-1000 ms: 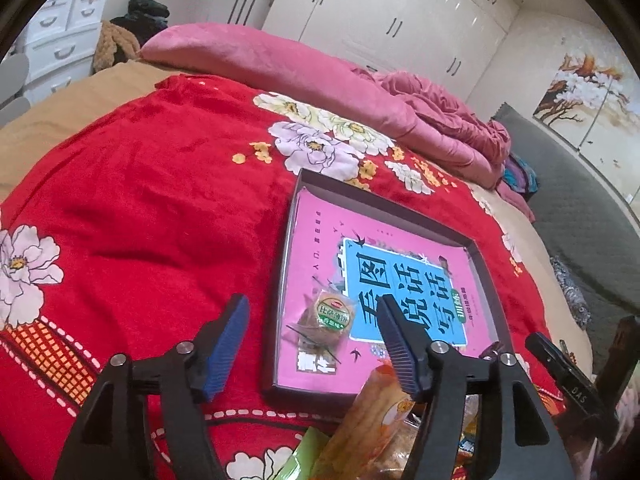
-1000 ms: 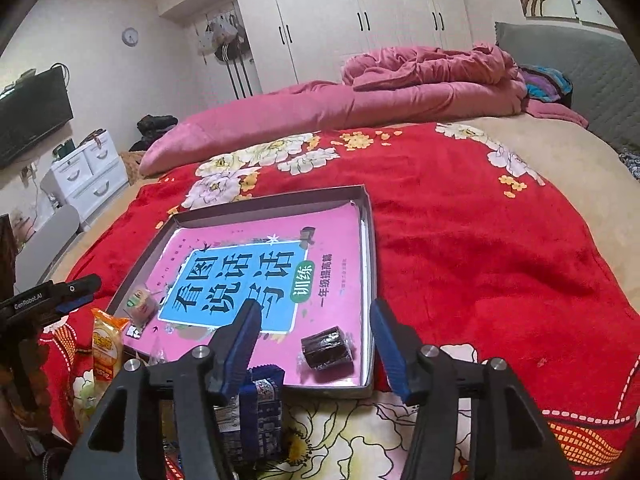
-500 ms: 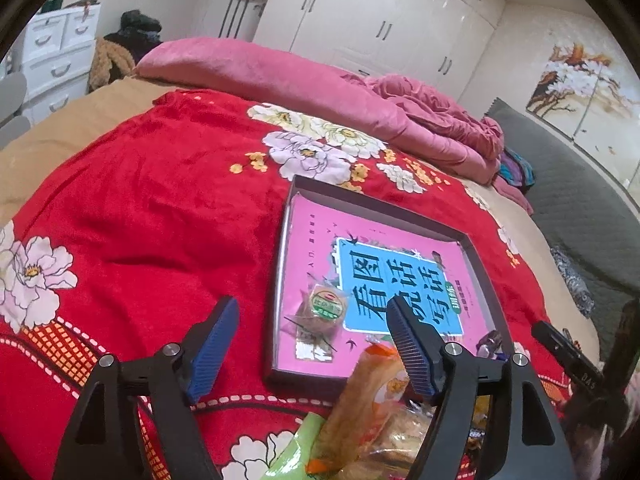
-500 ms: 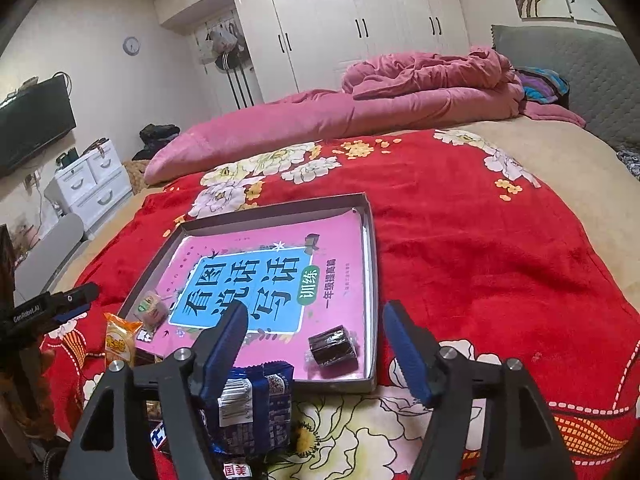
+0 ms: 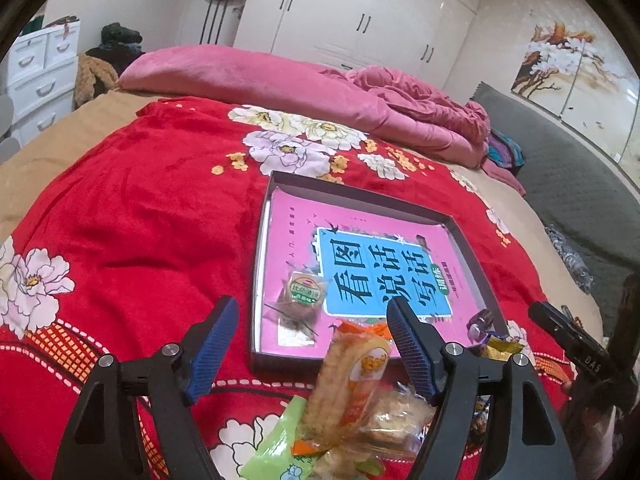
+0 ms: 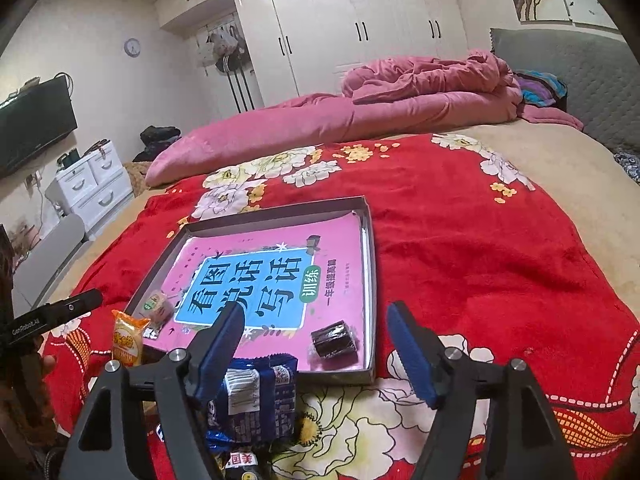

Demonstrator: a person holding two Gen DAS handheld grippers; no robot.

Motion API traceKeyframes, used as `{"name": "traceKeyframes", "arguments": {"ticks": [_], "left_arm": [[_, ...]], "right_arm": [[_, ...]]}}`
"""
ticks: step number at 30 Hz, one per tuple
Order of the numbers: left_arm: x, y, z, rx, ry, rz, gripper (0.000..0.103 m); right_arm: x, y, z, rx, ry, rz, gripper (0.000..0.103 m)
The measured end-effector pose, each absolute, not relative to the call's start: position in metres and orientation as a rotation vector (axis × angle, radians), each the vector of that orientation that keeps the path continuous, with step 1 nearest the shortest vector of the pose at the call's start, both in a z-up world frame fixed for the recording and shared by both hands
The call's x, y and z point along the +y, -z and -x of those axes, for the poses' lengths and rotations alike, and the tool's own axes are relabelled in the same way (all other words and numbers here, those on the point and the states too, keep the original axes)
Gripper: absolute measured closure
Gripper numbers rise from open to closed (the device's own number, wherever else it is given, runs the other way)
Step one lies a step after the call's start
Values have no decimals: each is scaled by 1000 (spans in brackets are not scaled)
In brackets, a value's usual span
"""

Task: Organize snacks
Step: 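Withdraw both open tools from the tray back to the snack pile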

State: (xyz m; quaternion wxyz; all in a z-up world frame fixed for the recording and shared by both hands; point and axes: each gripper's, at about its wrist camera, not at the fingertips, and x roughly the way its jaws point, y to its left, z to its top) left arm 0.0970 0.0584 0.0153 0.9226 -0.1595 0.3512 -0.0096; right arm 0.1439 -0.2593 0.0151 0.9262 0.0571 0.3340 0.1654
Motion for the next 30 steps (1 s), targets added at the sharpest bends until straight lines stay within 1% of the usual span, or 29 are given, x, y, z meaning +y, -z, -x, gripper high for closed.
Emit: {"name": "traceKeyframes", "arguments": {"ticks": [2, 4, 13, 16, 30], "left_arm": [[57, -16, -95, 724, 28, 328, 25], [56, -15, -94, 730, 35, 332, 25], [47, -16, -88, 748, 48, 317, 25], [44, -17, -85, 751, 50, 310, 25], [39, -19, -75, 764, 47, 280, 25]], "right_arm": [[-259, -16, -142, 683, -335, -111, 29], [-259, -17, -139, 683, -336, -109, 26], [-260, -17, -128, 698, -346, -98, 25], [-258, -17, -124, 705, -347, -93, 22], [-251, -15, -109, 735, -362, -70, 22]]}}
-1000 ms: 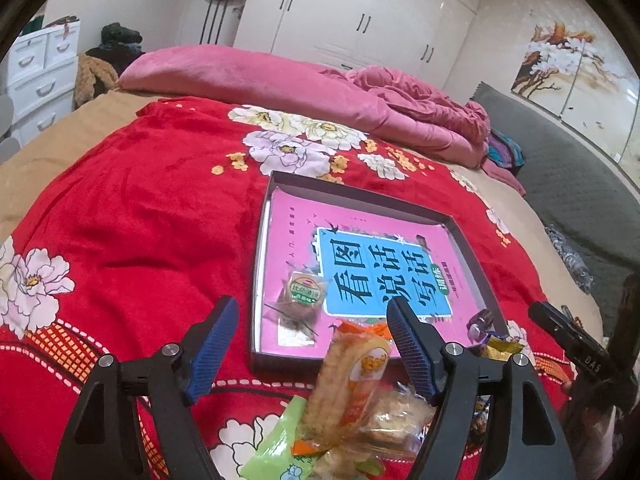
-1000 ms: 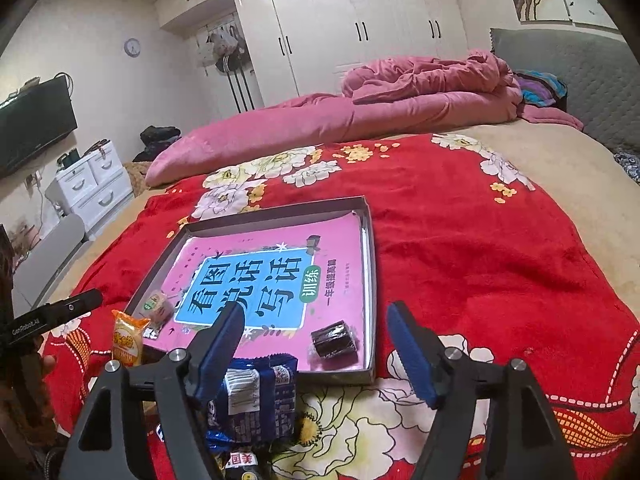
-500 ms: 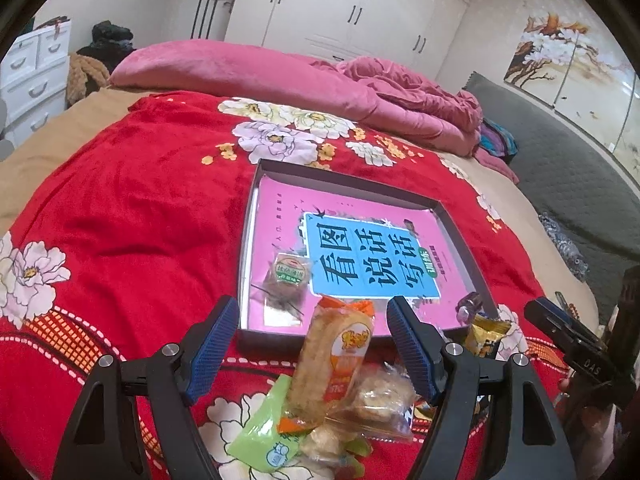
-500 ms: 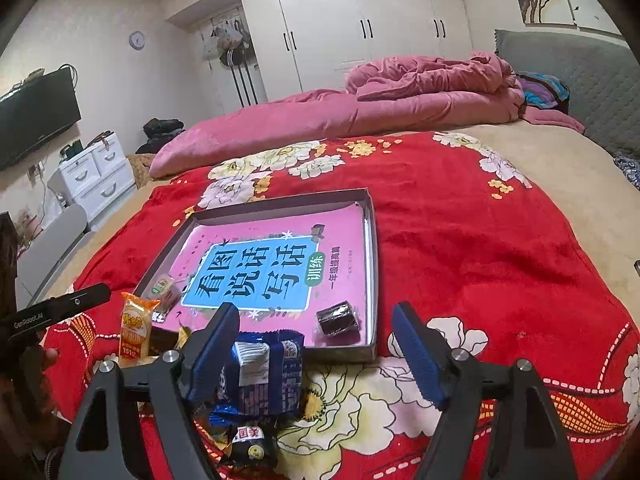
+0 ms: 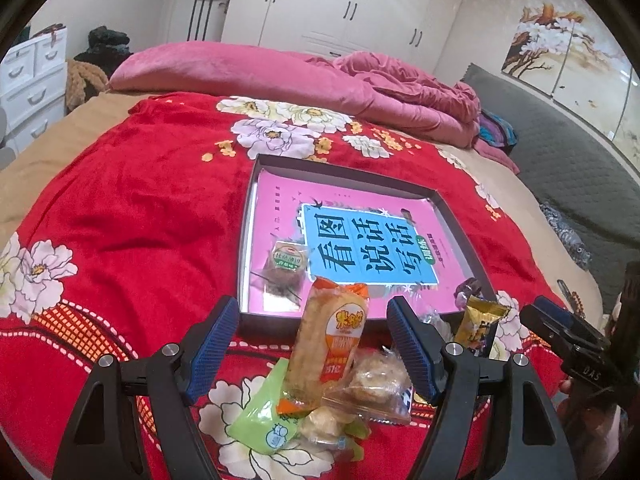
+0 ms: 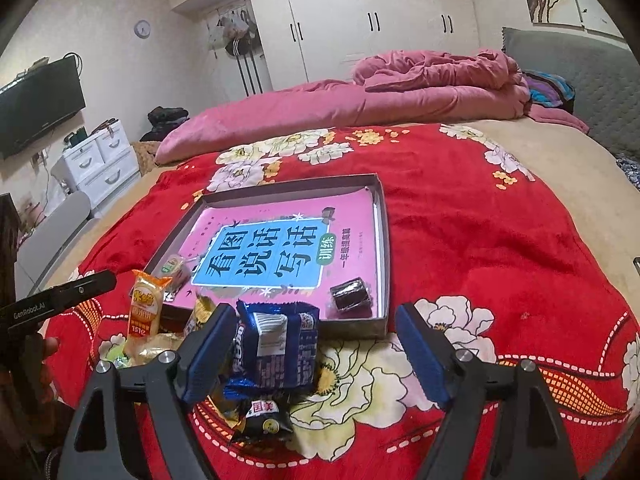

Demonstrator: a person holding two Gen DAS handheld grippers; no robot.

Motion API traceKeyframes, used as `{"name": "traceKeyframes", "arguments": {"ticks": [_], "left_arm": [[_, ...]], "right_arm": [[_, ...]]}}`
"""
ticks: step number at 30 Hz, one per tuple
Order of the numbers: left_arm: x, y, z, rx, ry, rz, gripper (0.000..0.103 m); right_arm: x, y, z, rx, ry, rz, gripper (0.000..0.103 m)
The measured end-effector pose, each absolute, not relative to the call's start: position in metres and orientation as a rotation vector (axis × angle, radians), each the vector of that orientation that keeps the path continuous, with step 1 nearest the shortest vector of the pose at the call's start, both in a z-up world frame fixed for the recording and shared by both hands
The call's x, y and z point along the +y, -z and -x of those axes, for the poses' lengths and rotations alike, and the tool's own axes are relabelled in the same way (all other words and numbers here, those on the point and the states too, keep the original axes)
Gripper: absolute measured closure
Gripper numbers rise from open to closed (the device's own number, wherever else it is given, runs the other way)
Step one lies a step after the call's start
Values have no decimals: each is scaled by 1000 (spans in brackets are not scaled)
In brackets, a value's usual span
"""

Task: Organize snacks
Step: 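Withdraw both open tools from the tray back to the snack pile, then grasp orange-labelled bread bag with left tool while right grasps blue snack bag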

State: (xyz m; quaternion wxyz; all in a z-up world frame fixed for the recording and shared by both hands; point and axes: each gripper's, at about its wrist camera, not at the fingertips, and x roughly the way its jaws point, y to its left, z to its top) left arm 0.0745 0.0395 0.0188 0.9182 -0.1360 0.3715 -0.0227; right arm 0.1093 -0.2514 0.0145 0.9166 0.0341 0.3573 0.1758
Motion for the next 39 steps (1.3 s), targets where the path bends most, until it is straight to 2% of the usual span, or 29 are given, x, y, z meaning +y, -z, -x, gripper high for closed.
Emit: {"name": "traceKeyframes", "arguments": {"ticks": [21, 39], "left_arm": [[17, -16, -65, 803, 69, 167, 25], [29, 10, -83, 907, 63, 259, 25]], "right_arm": [[-248, -6, -95, 775, -384, -57, 22], [-245, 12, -105, 852, -399, -88, 22]]}}
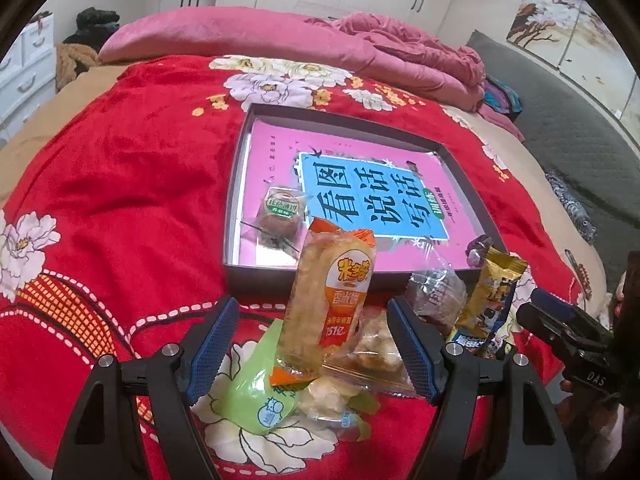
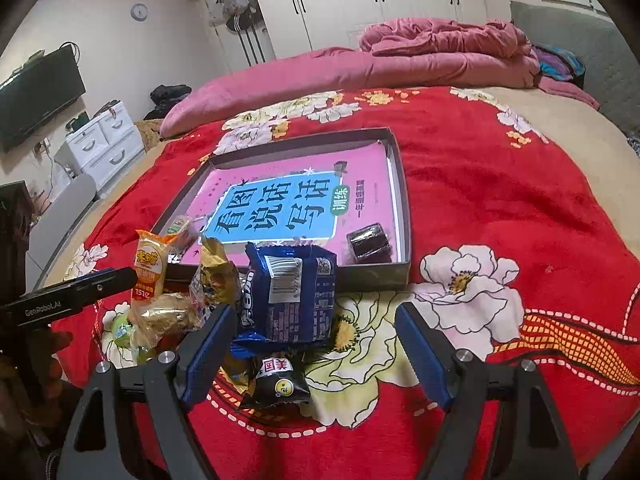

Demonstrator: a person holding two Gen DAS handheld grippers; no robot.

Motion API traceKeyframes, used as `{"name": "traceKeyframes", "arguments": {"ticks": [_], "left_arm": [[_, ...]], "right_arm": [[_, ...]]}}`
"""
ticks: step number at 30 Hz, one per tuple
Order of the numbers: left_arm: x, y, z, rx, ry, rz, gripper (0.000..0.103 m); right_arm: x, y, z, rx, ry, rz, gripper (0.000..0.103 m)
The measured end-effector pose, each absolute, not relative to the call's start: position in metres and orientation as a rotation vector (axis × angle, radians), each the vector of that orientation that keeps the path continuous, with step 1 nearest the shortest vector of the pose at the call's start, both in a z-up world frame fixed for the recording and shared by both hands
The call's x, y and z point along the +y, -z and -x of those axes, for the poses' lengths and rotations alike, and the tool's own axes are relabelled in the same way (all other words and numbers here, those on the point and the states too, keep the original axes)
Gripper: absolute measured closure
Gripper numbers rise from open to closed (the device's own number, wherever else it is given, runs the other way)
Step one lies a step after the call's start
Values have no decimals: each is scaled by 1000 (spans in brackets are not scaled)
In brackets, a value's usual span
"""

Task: Organize snacks
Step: 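Grasp orange-labelled bread bag with left tool while right grasps blue snack bag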

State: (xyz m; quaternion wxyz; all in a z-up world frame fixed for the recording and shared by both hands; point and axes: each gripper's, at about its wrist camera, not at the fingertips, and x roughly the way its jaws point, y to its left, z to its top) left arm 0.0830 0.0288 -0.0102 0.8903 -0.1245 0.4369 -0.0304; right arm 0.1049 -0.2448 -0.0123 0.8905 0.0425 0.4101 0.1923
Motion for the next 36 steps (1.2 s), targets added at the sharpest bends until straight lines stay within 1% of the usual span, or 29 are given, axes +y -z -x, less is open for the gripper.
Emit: {"name": "traceKeyframes", "arguments": {"ticks": [21, 28, 29, 31, 32, 36], "left_arm": [[28, 26, -100, 961, 61, 263, 25], [22, 29, -104, 976, 72, 257, 25], [22, 29, -104, 978, 73, 255, 25], [20, 30, -105, 982, 70, 250, 25], [19, 30, -105, 982, 68, 249, 25], [18, 32, -108, 993, 60, 254, 25]], "right_arm": [[-227, 37, -126, 935, -422, -90, 22], [-230, 41, -134, 947, -436, -153, 22], [-230, 42, -135, 950, -438, -163, 23], [-232, 44, -137, 955, -442, -178, 30], [-232, 45, -137, 955, -447, -185, 30], [-229, 44, -137, 943, -473, -182, 42]]}}
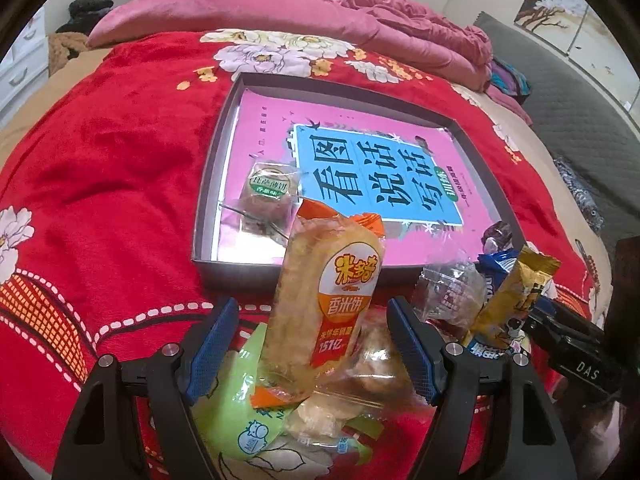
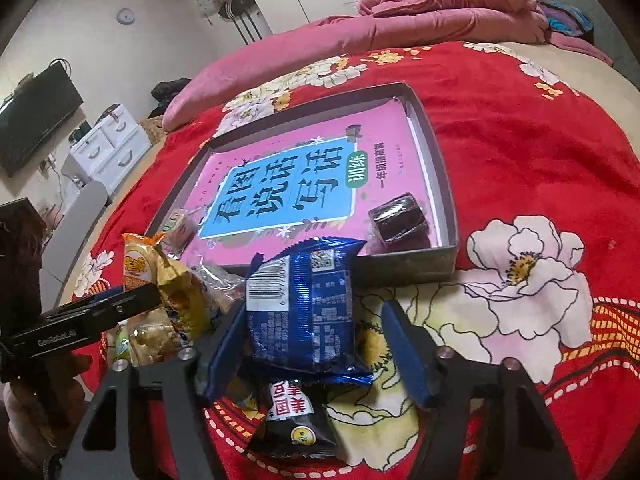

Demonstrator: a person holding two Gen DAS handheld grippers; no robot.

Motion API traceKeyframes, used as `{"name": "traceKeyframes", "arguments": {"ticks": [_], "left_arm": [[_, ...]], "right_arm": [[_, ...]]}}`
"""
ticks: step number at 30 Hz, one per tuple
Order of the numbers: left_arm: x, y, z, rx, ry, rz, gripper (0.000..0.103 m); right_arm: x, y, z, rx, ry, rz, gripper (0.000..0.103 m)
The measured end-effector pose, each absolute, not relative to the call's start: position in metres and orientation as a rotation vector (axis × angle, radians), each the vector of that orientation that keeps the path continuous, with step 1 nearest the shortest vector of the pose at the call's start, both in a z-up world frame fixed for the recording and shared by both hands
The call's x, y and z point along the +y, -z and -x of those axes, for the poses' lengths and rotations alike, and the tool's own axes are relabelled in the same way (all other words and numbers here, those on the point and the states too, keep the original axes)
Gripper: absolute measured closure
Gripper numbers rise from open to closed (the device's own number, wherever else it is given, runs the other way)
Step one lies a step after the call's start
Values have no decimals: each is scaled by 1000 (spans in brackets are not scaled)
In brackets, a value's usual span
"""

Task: Organize snacks
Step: 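Grasp orange-labelled bread bag with left tool while right grasps blue snack bag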

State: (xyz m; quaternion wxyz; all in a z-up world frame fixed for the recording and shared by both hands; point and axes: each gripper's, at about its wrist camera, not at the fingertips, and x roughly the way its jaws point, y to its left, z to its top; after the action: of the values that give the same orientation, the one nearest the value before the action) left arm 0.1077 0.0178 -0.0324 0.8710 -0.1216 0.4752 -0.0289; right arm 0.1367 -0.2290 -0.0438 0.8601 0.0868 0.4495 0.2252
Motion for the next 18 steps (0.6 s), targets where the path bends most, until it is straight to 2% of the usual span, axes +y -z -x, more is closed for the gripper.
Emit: {"name": "traceKeyframes", "arguments": {"ticks": [3, 9, 13, 18], "left_arm": [[18, 35, -110, 1003, 48, 258, 25], [18, 39, -113, 1014, 40, 277, 27], [12, 38, -114, 1012, 47, 264, 50], [6, 37, -114, 1009, 45, 232, 57]], "right_arm": [[-223, 41, -134, 929, -484, -141, 51], [-221, 38, -130, 913, -477, -103, 53], [-224, 35, -129, 901, -476, -115, 54], [-228, 31, -127, 883, -476, -126, 54]]}}
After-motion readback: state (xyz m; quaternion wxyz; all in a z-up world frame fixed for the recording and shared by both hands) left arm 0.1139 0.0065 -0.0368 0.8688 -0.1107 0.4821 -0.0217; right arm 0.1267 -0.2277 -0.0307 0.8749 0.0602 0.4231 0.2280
